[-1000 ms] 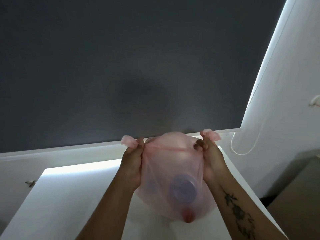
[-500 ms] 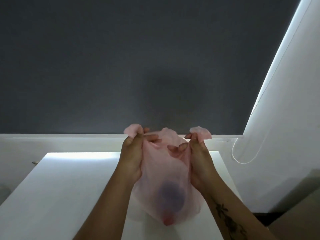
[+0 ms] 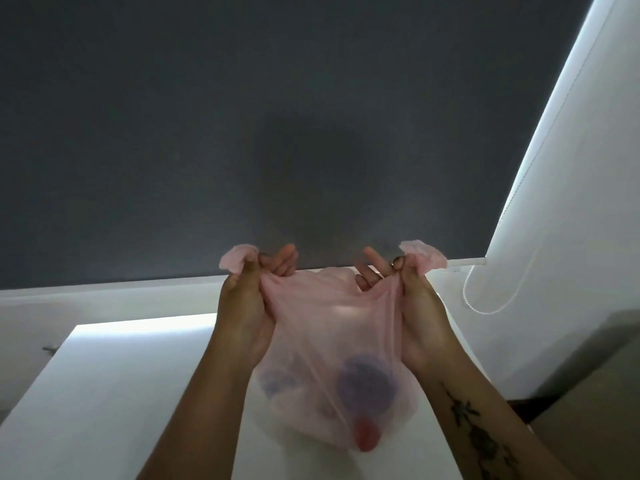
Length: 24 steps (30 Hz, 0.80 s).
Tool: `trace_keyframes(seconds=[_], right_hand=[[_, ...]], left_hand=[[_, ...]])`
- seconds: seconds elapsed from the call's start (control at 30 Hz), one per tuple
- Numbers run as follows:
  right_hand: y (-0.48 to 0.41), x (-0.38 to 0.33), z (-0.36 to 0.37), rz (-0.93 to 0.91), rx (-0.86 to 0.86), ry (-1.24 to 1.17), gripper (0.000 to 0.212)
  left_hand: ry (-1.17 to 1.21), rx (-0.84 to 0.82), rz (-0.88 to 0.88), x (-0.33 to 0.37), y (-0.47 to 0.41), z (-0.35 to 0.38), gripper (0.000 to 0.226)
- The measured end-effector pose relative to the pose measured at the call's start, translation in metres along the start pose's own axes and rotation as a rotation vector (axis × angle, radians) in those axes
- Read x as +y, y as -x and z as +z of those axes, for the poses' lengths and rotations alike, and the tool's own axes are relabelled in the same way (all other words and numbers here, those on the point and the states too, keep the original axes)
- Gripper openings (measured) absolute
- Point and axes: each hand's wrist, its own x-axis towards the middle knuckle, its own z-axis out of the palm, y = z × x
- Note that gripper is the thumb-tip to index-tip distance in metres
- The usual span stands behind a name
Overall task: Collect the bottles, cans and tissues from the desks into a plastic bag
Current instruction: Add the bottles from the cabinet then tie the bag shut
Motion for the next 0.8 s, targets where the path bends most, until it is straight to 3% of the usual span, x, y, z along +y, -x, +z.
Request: trace_keyframes(seconds=[0.1,0.2,0.3,0.47,0.67,0.73,0.8], right_hand=[[0.0,0.015,0.015,0.029,0.058,0.011,0.041],[0.001,0.027,0.026,-0.083,0.209,0.119,0.029],[0.004,0.035,0.026,-0.134,0.257,0.212,0.03],[0.013,0.023,0.03,-0.082,0.184,0.288,0.031],[0.01,0.009,0.022,-0.059,0.057,0.252,0.022],[0.005,0.003,0.02,-0.11,0.077,0.307,0.023],[-0.001,-0.001,0.018,-0.106,0.103,0.322,0.025]], left_hand=[[-0.043,-0.059,-0.085,-0.004,-0.008,-0.002,0.03],[-0.251,-0.094,-0.078,-0.013,-0.007,-0.01,0.033],[-0.27,-0.157,-0.138,-0.01,-0.005,-0.016,0.034],[-0.15,-0.264,-0.274,-0.004,0.001,-0.015,0.048],[-0.146,-0.289,-0.125,-0.007,-0.005,-0.002,0.024],[-0.099,-0.271,-0.097,-0.007,-0.006,0.005,0.013],[-0.018,-0.23,-0.095,-0.006,-0.006,0.011,0.017]])
